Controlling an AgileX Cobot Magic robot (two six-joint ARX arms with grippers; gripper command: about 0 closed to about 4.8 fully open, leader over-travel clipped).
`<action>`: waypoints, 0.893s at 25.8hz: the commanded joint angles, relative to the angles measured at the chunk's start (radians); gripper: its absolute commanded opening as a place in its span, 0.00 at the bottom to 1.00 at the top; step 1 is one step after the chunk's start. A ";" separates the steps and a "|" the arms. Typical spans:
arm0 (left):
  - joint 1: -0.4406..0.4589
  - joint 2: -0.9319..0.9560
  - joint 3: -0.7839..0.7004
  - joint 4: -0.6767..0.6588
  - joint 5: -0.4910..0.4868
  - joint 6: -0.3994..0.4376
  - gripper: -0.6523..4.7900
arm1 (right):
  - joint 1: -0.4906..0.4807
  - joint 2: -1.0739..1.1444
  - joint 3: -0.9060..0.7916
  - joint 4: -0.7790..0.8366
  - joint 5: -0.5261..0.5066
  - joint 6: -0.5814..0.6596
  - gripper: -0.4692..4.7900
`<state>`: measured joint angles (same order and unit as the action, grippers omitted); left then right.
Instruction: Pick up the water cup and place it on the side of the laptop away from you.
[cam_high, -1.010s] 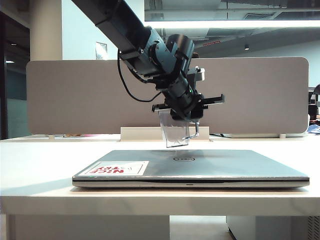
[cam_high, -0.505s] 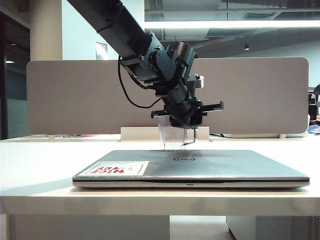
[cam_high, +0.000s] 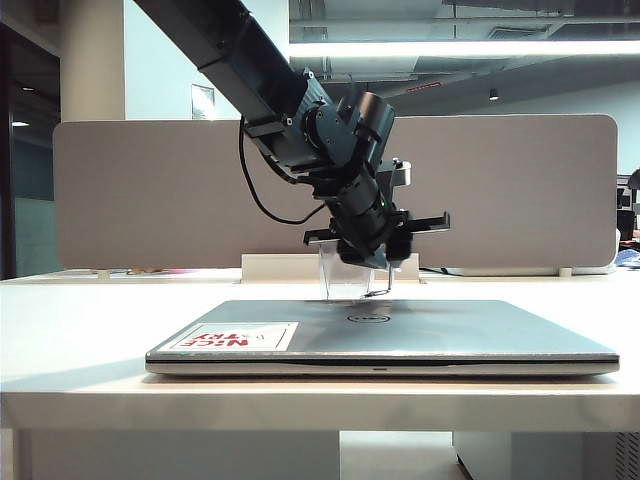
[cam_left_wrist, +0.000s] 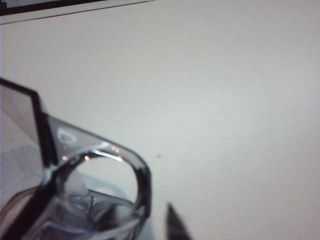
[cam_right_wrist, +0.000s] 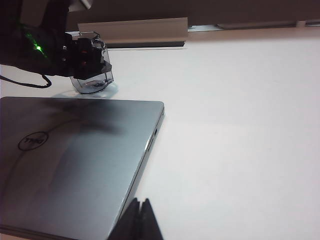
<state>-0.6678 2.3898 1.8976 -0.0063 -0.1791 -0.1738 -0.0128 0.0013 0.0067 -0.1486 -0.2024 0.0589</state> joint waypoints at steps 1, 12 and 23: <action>-0.001 -0.020 0.003 -0.057 -0.001 0.001 0.38 | -0.001 -0.001 -0.006 0.011 -0.003 0.001 0.07; -0.007 -0.174 0.003 -0.443 0.117 -0.010 0.37 | -0.001 -0.001 -0.006 0.011 -0.002 0.000 0.07; -0.007 -0.485 0.000 -0.624 0.129 0.195 0.15 | -0.002 -0.001 -0.006 0.011 0.022 -0.008 0.07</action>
<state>-0.6746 1.9308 1.8954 -0.6258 -0.0399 -0.0116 -0.0139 0.0013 0.0067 -0.1486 -0.1982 0.0551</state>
